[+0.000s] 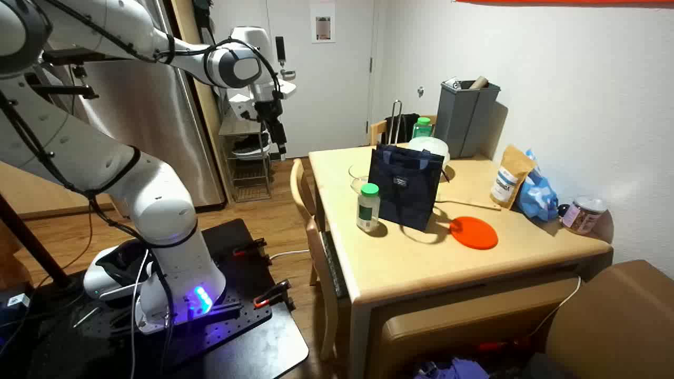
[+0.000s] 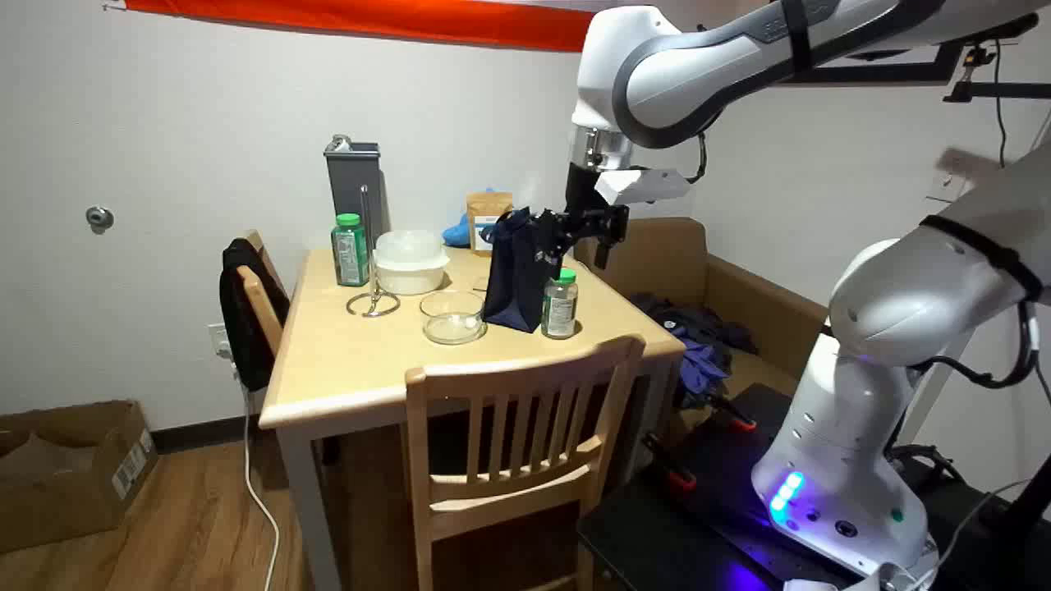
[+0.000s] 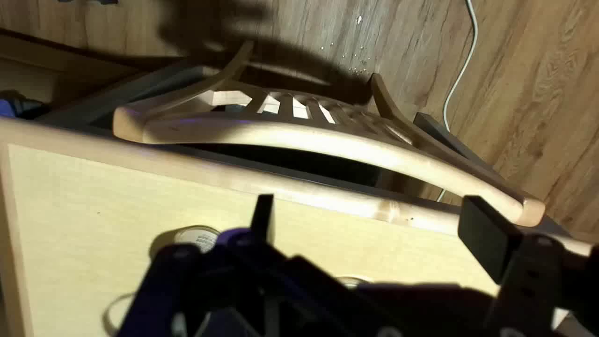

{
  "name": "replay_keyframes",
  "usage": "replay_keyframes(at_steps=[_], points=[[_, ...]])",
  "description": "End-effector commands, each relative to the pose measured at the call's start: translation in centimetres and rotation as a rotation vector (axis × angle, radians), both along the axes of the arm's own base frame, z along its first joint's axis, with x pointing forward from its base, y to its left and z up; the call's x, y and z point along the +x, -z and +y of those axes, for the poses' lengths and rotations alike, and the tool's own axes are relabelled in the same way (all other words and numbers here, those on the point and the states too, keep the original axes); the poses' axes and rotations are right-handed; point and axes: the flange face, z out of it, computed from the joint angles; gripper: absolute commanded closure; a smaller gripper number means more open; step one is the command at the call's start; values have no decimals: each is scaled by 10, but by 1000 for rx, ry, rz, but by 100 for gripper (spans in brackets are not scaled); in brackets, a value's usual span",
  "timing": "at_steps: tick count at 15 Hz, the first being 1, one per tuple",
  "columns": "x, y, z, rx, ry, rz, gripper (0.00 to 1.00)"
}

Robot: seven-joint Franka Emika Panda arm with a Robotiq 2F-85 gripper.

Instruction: Pick the bottle on the right side of the table and put it inside the bag

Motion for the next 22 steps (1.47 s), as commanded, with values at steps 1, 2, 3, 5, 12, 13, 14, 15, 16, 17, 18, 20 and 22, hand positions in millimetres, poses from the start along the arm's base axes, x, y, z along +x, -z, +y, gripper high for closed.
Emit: replay_keyframes(at_steps=[1, 2, 3, 5, 12, 13, 14, 15, 16, 17, 18, 20, 22], points=[[0, -1, 0, 0, 0, 1, 0], [5, 0, -2, 2, 25, 2, 0], [12, 1, -5, 1, 55, 4, 0], [23, 3, -10, 6, 95, 11, 0], [97, 15, -43, -64, 157, 13, 0], [110, 18, -52, -73, 169, 10, 0], [122, 20, -60, -84, 193, -4, 0], [134, 24, -69, -84, 231, 1, 0], [143, 27, -75, -77, 267, 3, 0], [148, 29, -75, -69, 283, 13, 0], [130, 27, -76, -74, 239, 13, 0], [144, 33, -80, -64, 256, 28, 0], [147, 35, -79, -60, 263, 30, 0]])
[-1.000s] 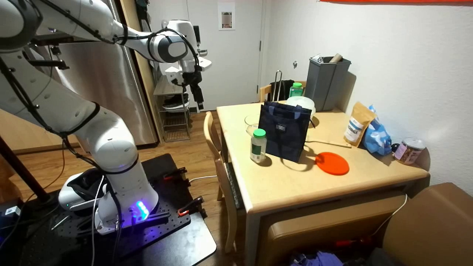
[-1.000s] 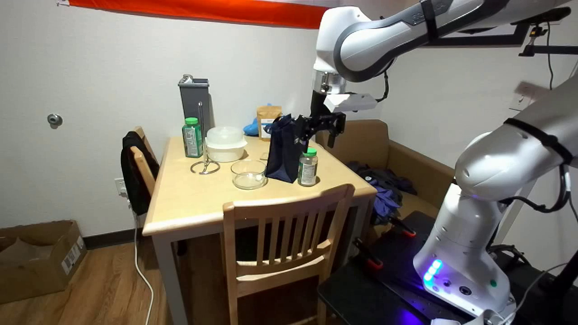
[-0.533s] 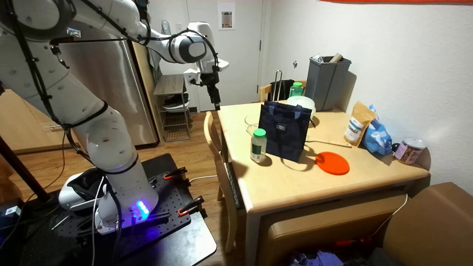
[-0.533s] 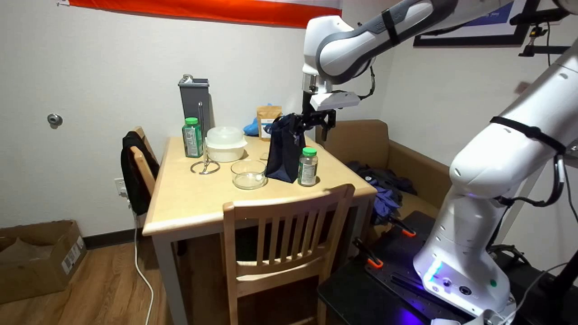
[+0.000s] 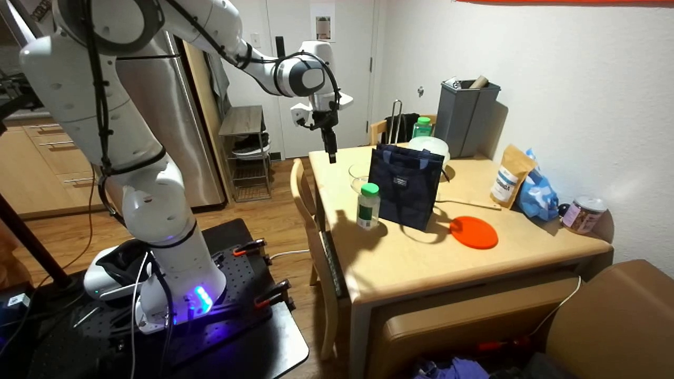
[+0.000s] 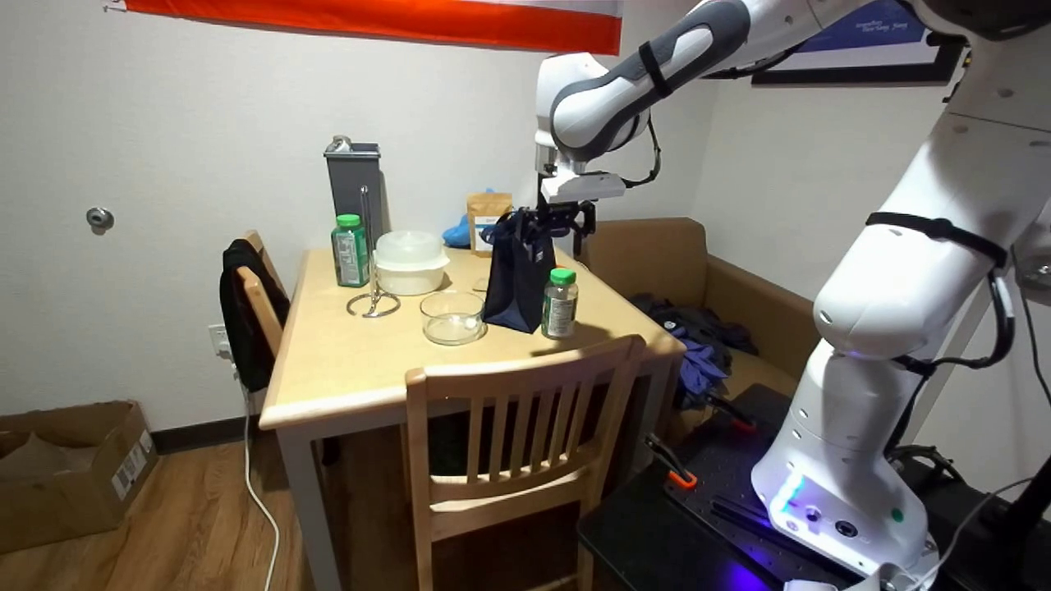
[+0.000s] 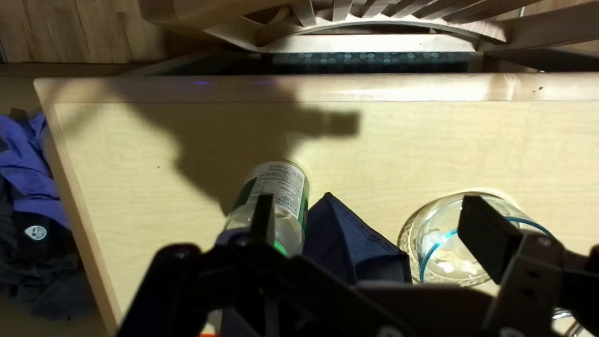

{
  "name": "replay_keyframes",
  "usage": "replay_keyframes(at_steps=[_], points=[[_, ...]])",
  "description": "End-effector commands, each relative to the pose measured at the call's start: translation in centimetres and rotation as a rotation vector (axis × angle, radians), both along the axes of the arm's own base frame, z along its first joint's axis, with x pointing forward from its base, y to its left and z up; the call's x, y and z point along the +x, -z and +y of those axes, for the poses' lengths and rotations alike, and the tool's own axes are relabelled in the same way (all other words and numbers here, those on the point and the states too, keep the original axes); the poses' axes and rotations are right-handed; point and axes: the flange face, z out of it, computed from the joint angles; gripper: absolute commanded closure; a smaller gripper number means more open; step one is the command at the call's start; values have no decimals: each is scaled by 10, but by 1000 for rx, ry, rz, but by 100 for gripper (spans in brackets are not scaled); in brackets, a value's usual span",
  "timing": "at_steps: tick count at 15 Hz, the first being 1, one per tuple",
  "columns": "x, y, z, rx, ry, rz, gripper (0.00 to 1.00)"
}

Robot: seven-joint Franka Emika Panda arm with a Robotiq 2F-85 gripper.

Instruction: Pick the bottle on the right side of the table and put it inside the bag

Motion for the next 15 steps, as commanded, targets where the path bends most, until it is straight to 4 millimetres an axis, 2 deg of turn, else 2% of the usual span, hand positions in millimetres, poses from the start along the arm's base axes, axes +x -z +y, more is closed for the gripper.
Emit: replay_keyframes(at_steps=[1, 3, 11, 15], points=[[7, 3, -4, 14, 46, 17, 0], [19, 8, -15, 43, 110, 29, 0], [77, 43, -81, 82, 343, 69, 0], [91, 59, -104, 88, 423, 73, 0]])
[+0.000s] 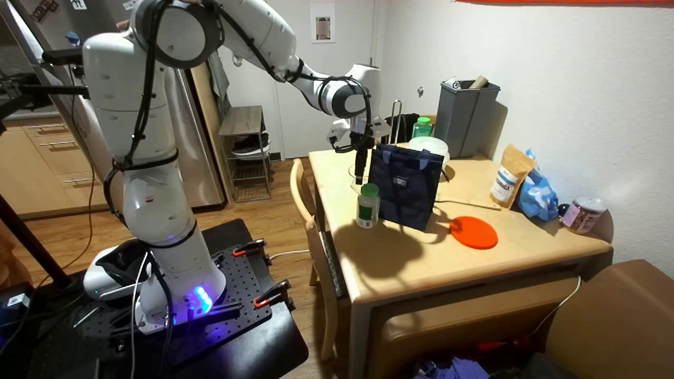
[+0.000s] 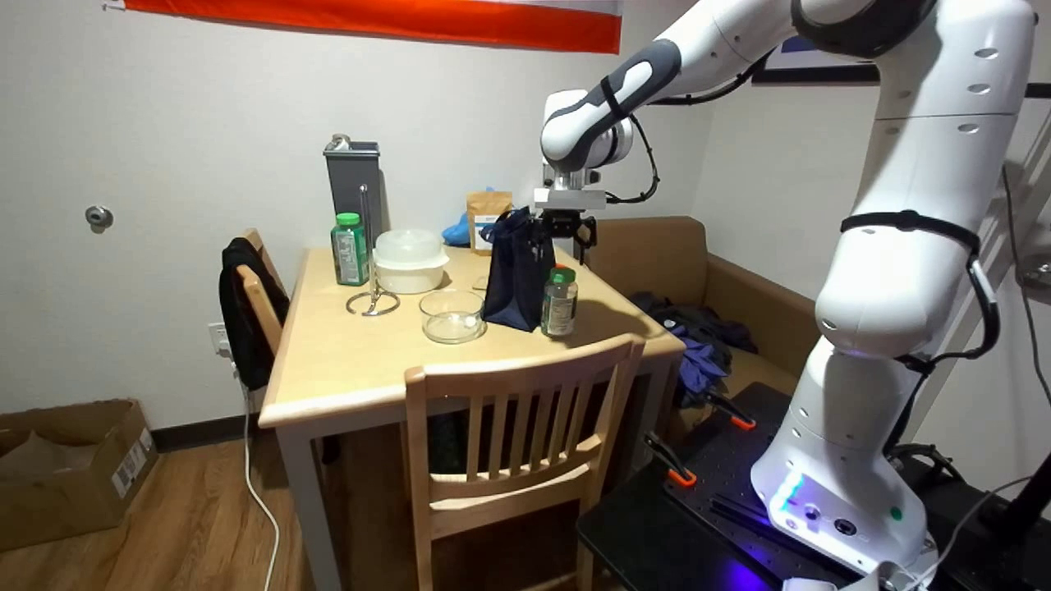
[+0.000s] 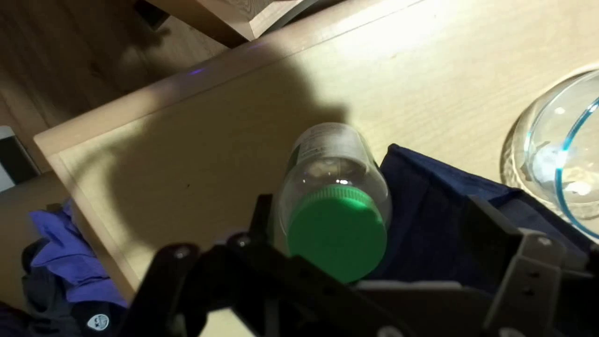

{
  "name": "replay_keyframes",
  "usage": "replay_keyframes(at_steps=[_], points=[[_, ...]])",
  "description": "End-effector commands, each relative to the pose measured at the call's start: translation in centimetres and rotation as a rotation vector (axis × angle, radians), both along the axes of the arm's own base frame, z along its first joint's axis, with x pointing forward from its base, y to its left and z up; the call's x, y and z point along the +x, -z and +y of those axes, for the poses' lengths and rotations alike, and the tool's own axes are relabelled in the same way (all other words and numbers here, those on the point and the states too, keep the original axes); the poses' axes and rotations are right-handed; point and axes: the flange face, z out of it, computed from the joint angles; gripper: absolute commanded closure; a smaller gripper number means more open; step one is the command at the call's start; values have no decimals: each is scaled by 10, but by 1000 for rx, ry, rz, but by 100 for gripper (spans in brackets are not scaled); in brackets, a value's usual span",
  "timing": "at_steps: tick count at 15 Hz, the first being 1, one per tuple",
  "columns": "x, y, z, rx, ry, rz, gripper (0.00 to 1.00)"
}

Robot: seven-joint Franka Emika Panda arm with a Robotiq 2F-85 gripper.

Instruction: Pick the bottle on the right side of the table and put it inside the bag

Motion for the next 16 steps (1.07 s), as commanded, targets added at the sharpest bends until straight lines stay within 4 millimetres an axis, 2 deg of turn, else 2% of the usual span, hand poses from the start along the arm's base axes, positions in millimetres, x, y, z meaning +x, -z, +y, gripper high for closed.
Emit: replay_keyframes(at_steps=[1, 8, 11, 13, 16], points=[[15, 9, -11, 15, 73, 6, 0], [15, 35, -30, 66, 155, 33, 0], [13, 37, -34, 79, 172, 26, 0], [15, 35, -34, 86, 175, 7, 26], [19, 27, -29, 78, 156, -32, 51]])
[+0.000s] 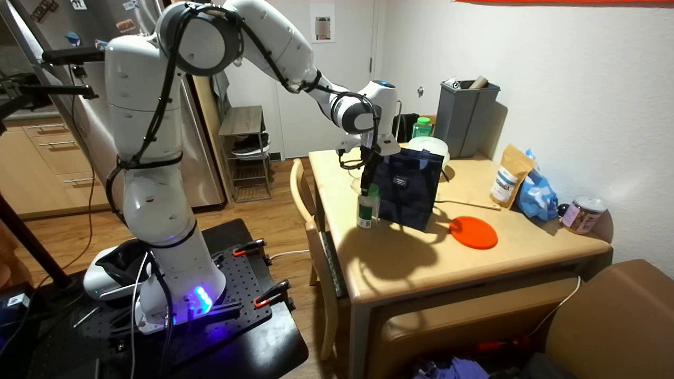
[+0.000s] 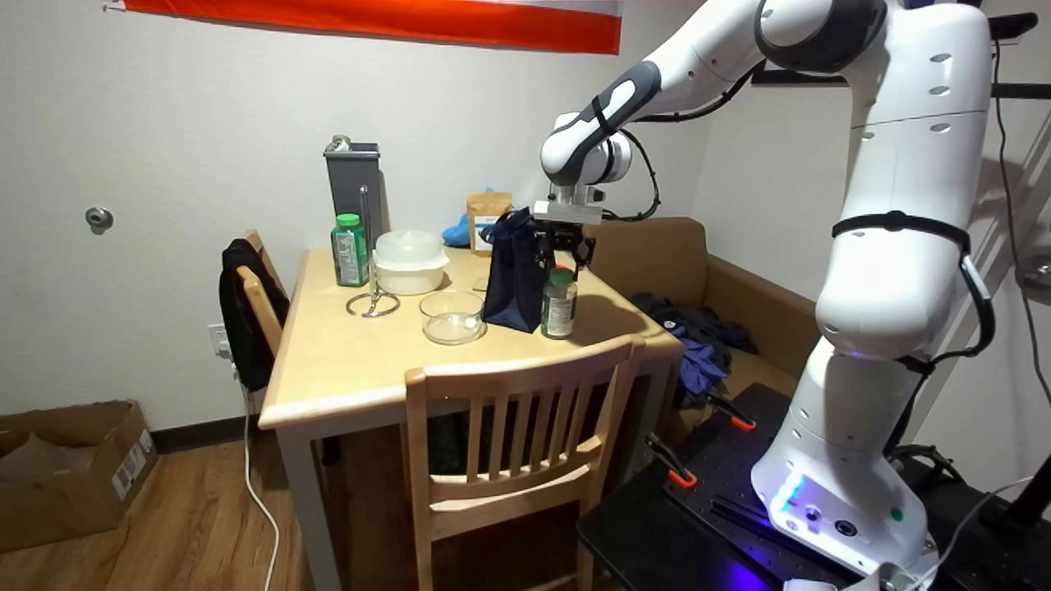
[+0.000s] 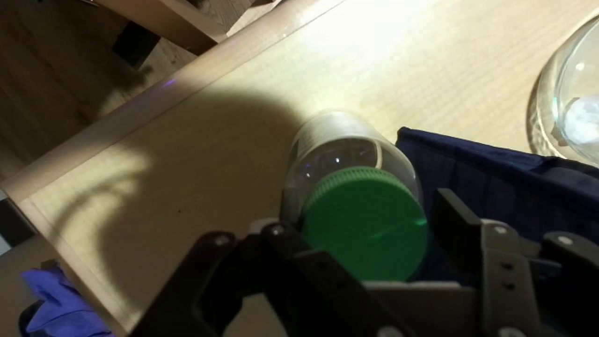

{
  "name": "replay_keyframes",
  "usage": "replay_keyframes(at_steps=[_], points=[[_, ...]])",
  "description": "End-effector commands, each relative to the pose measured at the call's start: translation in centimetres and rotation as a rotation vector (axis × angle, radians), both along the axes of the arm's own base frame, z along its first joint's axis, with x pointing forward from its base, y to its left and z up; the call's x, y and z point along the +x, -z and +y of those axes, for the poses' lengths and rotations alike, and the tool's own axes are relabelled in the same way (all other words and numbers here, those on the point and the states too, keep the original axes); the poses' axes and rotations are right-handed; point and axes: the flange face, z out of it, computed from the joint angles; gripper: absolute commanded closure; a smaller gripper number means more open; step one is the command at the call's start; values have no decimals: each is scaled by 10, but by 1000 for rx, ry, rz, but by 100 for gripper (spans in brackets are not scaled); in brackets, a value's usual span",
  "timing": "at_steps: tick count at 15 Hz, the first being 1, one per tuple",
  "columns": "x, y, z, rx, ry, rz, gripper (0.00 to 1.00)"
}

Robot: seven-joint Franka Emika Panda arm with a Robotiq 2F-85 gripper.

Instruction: Pick the bottle on the right side of the table and put it inside the bag

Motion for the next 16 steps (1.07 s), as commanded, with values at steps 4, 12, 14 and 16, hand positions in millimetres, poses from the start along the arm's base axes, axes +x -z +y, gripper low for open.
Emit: replay_keyframes(at_steps=[4, 12, 14, 16], points=[[6, -16, 13, -16, -10, -76, 60], [-29, -95, 23, -172, -124, -78, 60], [-42, -126, 23, -219, -141, -96, 60], [-53, -157, 26, -259, -156, -130, 60]])
